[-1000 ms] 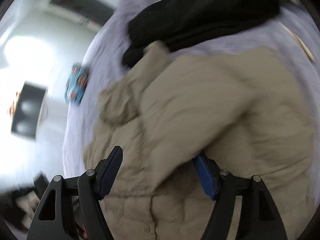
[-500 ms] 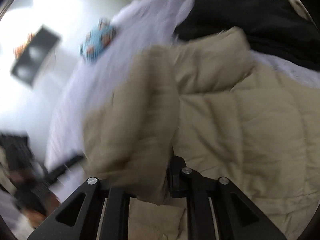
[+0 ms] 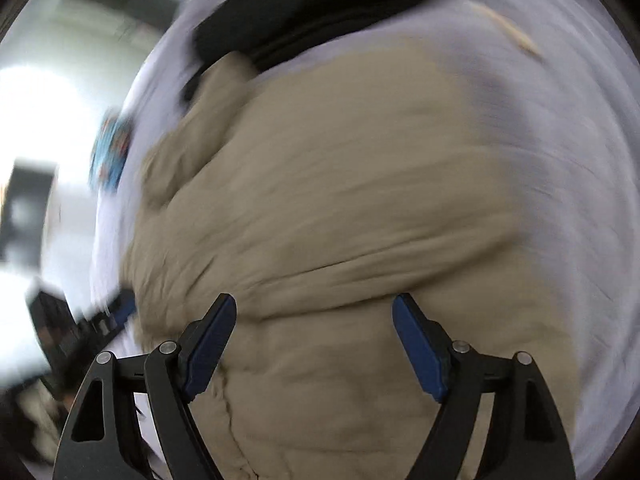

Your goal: Fold large clothes

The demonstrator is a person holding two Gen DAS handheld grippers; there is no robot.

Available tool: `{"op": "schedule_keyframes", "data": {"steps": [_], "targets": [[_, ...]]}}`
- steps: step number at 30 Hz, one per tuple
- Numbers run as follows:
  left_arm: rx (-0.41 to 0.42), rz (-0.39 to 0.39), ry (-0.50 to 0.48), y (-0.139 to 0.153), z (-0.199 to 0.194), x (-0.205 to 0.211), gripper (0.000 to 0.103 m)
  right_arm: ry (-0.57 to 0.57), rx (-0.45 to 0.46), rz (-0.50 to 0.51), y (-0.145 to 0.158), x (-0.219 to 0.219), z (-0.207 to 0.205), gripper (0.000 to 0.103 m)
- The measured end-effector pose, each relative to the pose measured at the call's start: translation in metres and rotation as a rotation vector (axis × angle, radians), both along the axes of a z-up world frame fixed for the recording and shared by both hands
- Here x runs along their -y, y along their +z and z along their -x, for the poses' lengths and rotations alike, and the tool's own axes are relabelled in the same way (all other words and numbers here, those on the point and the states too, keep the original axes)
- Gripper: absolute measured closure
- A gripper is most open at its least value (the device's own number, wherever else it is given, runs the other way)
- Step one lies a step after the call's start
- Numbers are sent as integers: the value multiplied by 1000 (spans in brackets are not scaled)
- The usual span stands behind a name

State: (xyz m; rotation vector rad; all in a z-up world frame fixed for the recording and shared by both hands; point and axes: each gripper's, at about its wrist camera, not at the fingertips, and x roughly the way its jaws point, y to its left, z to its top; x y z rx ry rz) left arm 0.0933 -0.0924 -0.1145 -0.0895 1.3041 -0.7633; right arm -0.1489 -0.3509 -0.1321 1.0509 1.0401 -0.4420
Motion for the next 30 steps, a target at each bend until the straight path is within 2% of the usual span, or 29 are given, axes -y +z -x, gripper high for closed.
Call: {"op": "schedule_keyframes", "data": {"steps": [1, 2, 3, 4, 5, 6, 8, 12, 15, 17, 18, 19, 20, 22, 24, 27, 28, 29, 30], "targets": [[1, -29, -4, -4, 0, 6, 42, -83, 34, -49, -6, 17, 16, 20], [7, -44, -5, -6, 0, 9, 56, -127, 56, -79, -11, 24, 23, 21], [20, -59, -12, -7, 1, 12, 86, -177, 84, -115, -16, 33, 31, 25], [21, -68, -21, -6, 3, 14, 87, -225, 111, -143, -22, 41, 36, 49], [37, -63, -14, -4, 5, 11, 87, -259, 120, -158, -27, 48, 37, 84], [50, -62, -16, -3, 6, 9, 89, -269, 113, -164, -30, 53, 33, 91], [106, -101, -21, -2, 12, 2, 89, -244, 137, -161, -31, 52, 20, 93], [118, -166, -27, -18, 8, -11, 89, -127, 116, -131, -38, 41, -5, 93], [98, -172, 0, -19, 0, -16, 85, -142, 76, -141, -58, 37, -8, 93], [133, -192, 31, -5, 0, -24, 85, -154, 79, -149, -57, 37, -7, 90], [150, -203, 38, -1, 0, -27, 84, -142, 64, -144, -53, 36, -7, 86], [187, -225, 52, 8, 0, -33, 84, -115, 42, -139, -47, 34, -8, 73], [214, -238, 64, 15, 0, -38, 84, -83, 31, -132, -41, 33, -6, 51], [259, -239, 87, 32, -1, -52, 84, -27, 44, -97, -22, 31, 2, 26], [271, -216, 88, 44, -3, -53, 84, 23, 76, -8, 6, 25, 6, 25], [286, -166, 38, 56, -3, -38, 84, 65, 112, 162, 41, 32, 2, 28], [289, -155, 7, 55, -1, -27, 84, 61, 115, 183, 44, 38, -5, 50], [292, -160, -9, 53, 1, -18, 84, 58, 114, 181, 43, 45, -11, 85], [296, -174, -31, 48, 3, -10, 84, 54, 100, 168, 39, 51, -15, 93]]}}
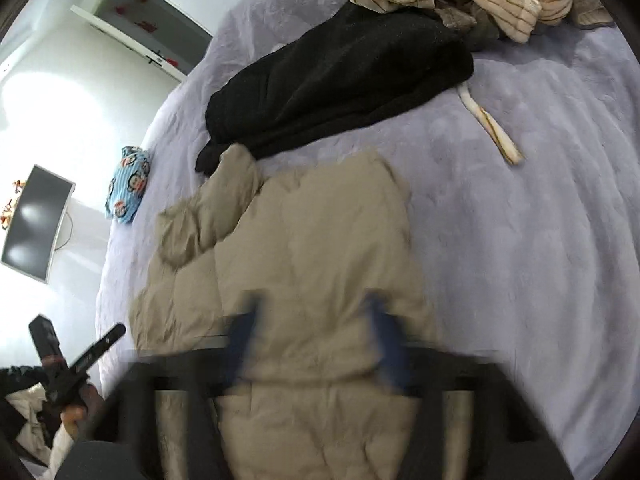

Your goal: Fold large clothes

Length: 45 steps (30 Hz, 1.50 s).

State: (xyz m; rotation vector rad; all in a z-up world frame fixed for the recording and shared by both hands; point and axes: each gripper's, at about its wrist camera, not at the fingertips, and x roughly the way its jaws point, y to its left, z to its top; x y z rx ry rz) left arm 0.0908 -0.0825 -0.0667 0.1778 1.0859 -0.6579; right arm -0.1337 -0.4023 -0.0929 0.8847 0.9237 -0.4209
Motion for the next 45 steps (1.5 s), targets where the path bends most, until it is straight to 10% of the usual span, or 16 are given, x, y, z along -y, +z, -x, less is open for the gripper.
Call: {"op": "schedule_keyframes", "data": {"steps": [5, 10, 24, 28, 33, 36, 45], "targets": [[25, -150, 17, -55, -10, 30, 84, 33, -72, 19, -28, 19, -24, 95], [-5, -138, 39, -82, -24, 31, 84, 2, -95, -26, -74, 31, -14, 100], [58, -191, 61, -30, 16, 7, 84, 15, -135, 14, -30, 1, 22, 91], [47, -206, 69, -20, 40, -6, 84, 4, -125, -19, -24, -17, 49, 31], [16, -204, 74, -19, 63, -12, 83, 10, -124, -41, -20, -34, 74, 30], [22, -218, 109, -16, 80, -19, 0, 19, -129, -60, -19, -42, 86, 28], [22, -229, 168, -9, 118, -37, 0, 55, -109, -65, -16, -53, 104, 16]]}}
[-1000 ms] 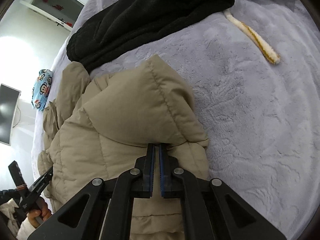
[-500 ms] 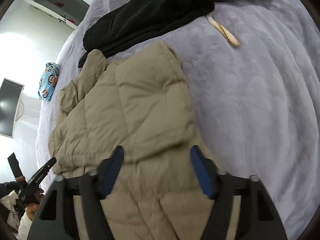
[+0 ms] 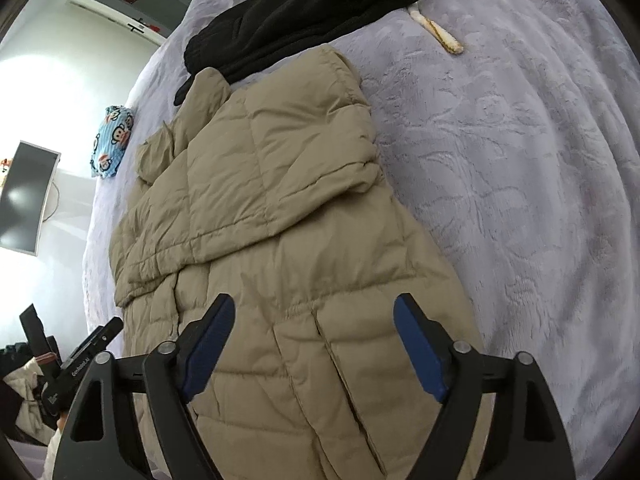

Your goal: Fold large clothes

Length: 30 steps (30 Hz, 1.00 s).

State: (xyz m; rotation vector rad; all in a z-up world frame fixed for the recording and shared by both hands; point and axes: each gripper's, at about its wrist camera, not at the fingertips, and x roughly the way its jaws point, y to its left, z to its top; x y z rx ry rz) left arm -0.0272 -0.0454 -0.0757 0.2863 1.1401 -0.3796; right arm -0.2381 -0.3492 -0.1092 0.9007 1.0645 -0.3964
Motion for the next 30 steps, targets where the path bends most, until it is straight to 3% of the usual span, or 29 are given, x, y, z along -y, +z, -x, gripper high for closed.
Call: {"op": "schedule_keyframes", "data": {"steps": [1, 2, 9, 16, 20, 26, 30], "targets": [[-9, -3, 12, -1, 5, -3, 0, 3, 4, 9, 1, -2, 2, 13], [-14, -6, 17, -2, 7, -5, 0, 9, 11, 16, 2, -4, 4, 0], [-47, -31, 15, -5, 35, -17, 0, 44, 70, 36, 12, -28, 17, 0], [-71, -38, -1, -9, 55, -45, 0, 16, 42, -91, 1, -54, 36, 0], [-74, -52, -4, -10, 66, -66, 0, -2, 23, -113, -1, -76, 53, 0], [-123, -100, 10, -13, 85, -107, 0, -138, 16, -175, 5, -103, 95, 0], [-164, -91, -1, -19, 94, -127, 0, -235, 16, -215, 2, -111, 124, 0]]}}
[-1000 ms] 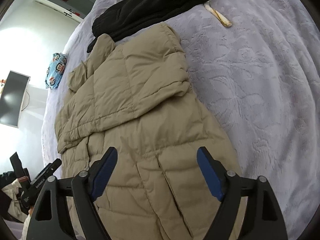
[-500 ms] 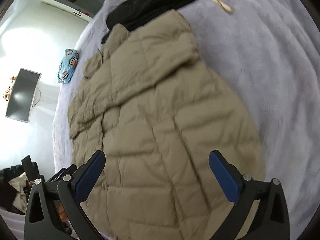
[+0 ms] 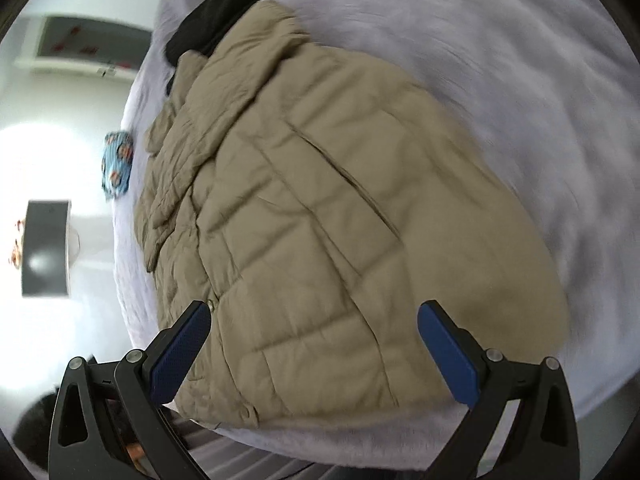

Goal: Fold large clothes
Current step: 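Grasp the jacket hem with both tools and lift toward the collar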

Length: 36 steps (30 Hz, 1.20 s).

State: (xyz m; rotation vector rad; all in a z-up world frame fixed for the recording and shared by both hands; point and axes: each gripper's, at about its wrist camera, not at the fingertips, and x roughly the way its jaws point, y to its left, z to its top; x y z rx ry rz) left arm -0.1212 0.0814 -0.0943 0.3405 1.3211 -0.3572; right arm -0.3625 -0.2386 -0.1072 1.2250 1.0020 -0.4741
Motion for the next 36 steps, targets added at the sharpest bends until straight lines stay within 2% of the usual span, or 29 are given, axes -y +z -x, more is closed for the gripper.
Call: {"op": "schedule_keyframes", "data": {"steps": [5, 8, 18, 21, 28, 36], "targets": [[-40, 7, 3, -4, 7, -20, 0, -71, -23, -26, -4, -16, 28, 0], [-47, 7, -2, -5, 10, -25, 0, -128, -15, -88, -15, -23, 42, 0], [-64, 37, 8, -6, 12, -51, 0, -209, -27, -164, -40, -41, 52, 0], [-95, 97, 22, -7, 14, -65, 0, -222, -28, -188, -47, -43, 53, 0], [-241, 365, 144, -13, 16, -123, 0, -300, 22, -271, -65, -50, 65, 0], [-401, 472, 231, -37, 39, -143, 0, -396, 77, -311, -73, -52, 73, 0]]}}
